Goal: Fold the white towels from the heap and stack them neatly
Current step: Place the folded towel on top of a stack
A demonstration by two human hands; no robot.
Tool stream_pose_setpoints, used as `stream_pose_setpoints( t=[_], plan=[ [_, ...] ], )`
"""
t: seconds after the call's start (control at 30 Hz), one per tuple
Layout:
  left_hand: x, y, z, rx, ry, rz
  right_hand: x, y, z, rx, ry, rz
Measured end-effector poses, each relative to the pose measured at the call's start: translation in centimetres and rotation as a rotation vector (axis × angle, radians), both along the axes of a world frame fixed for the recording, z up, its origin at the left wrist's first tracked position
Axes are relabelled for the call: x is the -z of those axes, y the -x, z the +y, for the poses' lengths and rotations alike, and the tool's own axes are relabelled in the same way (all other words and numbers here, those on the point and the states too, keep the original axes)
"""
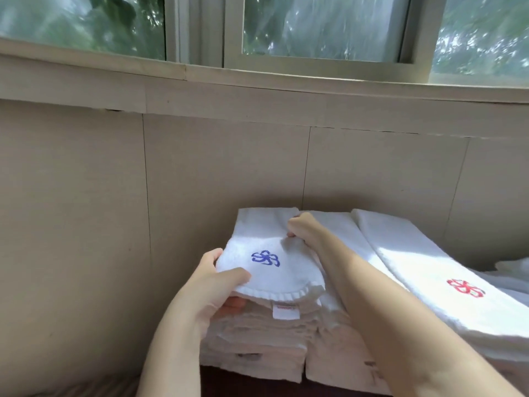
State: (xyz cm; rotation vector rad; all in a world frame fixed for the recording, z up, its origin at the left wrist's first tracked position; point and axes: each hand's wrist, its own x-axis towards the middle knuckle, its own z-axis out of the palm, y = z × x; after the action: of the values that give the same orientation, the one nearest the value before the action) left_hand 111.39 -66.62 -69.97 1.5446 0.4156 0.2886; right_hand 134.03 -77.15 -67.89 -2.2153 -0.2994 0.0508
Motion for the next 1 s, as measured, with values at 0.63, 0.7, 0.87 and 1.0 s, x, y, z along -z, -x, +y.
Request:
stream_pose_setpoints(
  t=[0.63, 0.7, 0.87, 1.0],
  plan=[
    [-1.2, 0.6, -0.5, -0.084, -0.754, 0.342, 2.5, 16.9, -5.8, -0.234, 0.762, -0.236],
    [-1.1, 0.6, -1.1, -0.112, -0.855, 0.326, 2.8, 18.8, -6.9, -0.248, 0.770, -0.324],
    [-0.3, -0.3, -5.0, 0.074, -1.137, 0.096, 1.7, 20.8, -8.8, -0.437, 0.816, -0.473],
    [0.9, 0.6, -7.8, 0.256, -1.248, 0.181, 0.5, 21.6, -11.7, -0.677, 0.502, -0.391]
  ],
)
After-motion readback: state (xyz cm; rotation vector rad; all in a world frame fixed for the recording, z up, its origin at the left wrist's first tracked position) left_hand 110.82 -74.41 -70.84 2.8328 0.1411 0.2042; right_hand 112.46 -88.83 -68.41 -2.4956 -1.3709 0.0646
